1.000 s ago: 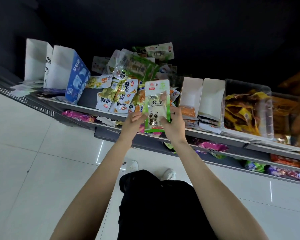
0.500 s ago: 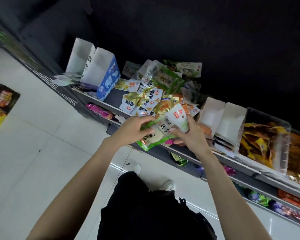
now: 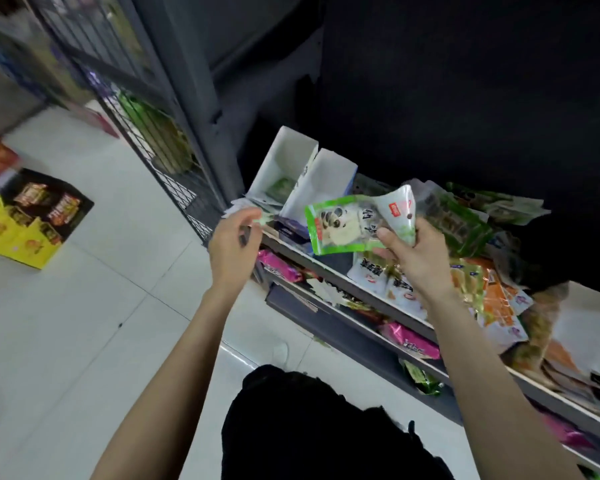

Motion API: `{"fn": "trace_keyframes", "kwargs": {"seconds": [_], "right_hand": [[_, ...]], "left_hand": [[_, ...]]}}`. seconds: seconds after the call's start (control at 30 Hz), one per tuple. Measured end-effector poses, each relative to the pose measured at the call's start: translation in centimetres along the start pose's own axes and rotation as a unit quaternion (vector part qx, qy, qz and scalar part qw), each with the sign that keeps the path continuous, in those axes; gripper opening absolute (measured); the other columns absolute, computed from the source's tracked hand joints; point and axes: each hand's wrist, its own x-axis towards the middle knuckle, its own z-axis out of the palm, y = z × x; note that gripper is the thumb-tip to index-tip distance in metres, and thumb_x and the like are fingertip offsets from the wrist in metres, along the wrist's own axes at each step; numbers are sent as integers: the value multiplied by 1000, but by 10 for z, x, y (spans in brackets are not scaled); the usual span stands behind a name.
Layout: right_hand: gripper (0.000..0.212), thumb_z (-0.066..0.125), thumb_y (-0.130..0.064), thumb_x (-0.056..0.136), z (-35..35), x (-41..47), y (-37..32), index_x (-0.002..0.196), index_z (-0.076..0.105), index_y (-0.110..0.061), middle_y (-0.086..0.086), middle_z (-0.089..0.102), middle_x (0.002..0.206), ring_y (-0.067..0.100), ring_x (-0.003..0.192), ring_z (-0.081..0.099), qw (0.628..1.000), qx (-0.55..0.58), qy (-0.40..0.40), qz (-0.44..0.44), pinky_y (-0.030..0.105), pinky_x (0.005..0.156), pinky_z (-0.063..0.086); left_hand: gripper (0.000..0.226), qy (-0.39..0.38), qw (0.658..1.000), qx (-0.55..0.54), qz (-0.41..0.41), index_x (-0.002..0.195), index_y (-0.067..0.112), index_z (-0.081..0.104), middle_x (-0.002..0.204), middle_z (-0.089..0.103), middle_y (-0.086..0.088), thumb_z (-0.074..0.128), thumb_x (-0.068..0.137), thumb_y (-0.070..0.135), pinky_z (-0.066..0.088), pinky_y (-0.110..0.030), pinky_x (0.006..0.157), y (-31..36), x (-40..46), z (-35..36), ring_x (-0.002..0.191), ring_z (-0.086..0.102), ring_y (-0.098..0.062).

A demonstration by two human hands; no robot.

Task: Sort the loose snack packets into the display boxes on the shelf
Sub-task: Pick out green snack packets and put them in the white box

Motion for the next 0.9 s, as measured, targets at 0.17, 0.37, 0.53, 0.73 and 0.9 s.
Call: {"fn": "trace_keyframes", "kwargs": {"seconds": [0.17, 0.37, 0.53, 0.73, 0.9], "right_hand": [[25, 66, -13, 87, 87, 62, -17, 109, 59, -6, 1, 65, 88, 10, 71, 68, 990, -107, 66, -66, 38, 67, 59], [25, 60, -11, 86, 150, 116, -20, 108, 57, 0, 13, 62, 79, 27, 70, 59, 901, -395, 81, -161, 27, 59, 38], [14, 57, -6, 85, 176, 132, -20, 98, 56, -1, 13, 50, 71, 29, 69, 51, 860, -493, -21, -132, 31, 67, 36], [13, 54, 6, 78, 180, 135, -11, 89, 57, -1, 16, 56, 73, 29, 63, 54, 849, -493, 5, -191, 31, 62, 41], [27, 58, -12, 91, 190, 124, 5, 117, 61, -10, 13, 67, 105, 28, 90, 65, 846, -496, -120, -156, 29, 76, 47]], "left_hand": [[36, -101, 982, 121, 108, 110, 18, 66, 104, 65, 1, 55, 83, -2, 47, -31, 82, -44, 69, -34, 93, 59, -24], [28, -211, 894, 314, 241, 93, 21, 71, 83, 69, 4, 81, 67, 14, 51, -27, 46, -57, 116, -12, 70, 65, -18], [35, -286, 820, 397, 297, 88, 28, 73, 74, 69, 10, 78, 60, 8, 42, -19, 40, -65, 133, 8, 61, 63, -12], [38, -285, 818, 377, 329, 82, 33, 74, 66, 66, 14, 87, 53, 10, 46, -19, 39, -77, 137, 9, 55, 60, -10], [34, -254, 846, 287, 371, 84, 25, 75, 81, 72, 9, 87, 56, 11, 50, -23, 43, -77, 134, -5, 64, 63, -15]]}}
